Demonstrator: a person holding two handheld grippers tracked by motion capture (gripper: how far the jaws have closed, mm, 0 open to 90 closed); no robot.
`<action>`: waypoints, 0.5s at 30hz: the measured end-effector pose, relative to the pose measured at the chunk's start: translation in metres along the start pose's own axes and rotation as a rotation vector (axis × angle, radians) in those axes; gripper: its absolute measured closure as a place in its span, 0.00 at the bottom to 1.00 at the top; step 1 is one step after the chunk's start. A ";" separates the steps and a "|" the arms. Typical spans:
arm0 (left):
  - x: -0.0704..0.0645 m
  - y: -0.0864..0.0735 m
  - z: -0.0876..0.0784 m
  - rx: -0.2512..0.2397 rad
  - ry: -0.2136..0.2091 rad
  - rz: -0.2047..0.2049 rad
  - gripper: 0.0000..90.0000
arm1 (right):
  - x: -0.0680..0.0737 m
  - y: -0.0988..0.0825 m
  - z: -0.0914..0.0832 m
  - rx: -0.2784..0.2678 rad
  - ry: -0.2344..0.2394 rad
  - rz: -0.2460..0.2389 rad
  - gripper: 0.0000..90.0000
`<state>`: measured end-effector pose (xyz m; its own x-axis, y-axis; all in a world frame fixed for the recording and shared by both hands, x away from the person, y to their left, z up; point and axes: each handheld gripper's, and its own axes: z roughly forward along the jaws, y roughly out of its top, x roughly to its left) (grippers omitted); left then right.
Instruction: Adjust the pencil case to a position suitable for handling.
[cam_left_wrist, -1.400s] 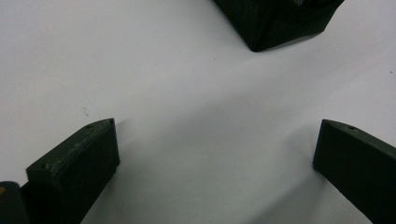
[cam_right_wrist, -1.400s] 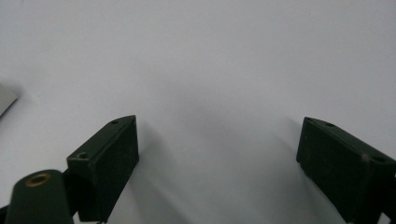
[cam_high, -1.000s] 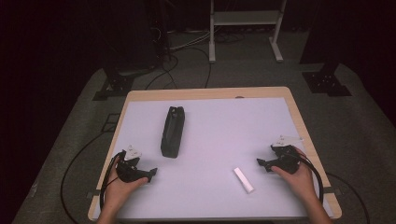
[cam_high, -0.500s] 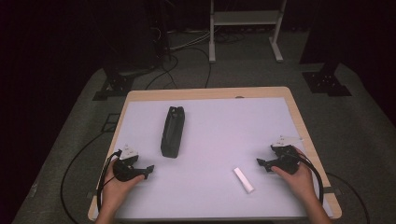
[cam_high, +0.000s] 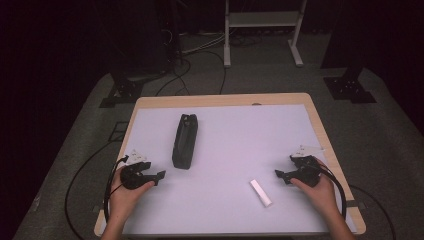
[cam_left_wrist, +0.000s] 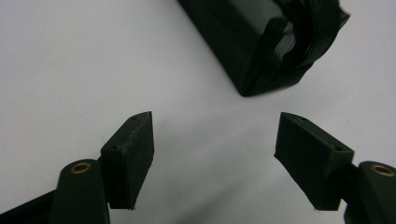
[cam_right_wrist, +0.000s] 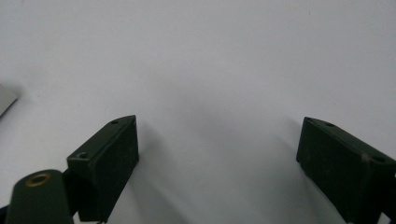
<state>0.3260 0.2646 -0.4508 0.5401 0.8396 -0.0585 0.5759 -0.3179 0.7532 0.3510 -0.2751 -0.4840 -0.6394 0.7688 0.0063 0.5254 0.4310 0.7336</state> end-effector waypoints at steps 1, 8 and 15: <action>0.000 0.003 0.000 -0.001 0.001 0.001 0.32 | 0.000 0.000 0.000 0.000 0.000 0.000 0.13; -0.003 0.016 0.001 -0.012 -0.006 0.002 0.38 | 0.000 0.000 0.000 0.000 0.000 0.000 0.13; -0.006 0.031 0.003 -0.021 -0.020 0.008 0.42 | 0.000 0.000 0.000 -0.001 0.000 -0.002 0.13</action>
<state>0.3418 0.2483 -0.4292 0.5572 0.8278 -0.0657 0.5589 -0.3153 0.7670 0.3510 -0.2751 -0.4841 -0.6402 0.7682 0.0046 0.5237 0.4321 0.7342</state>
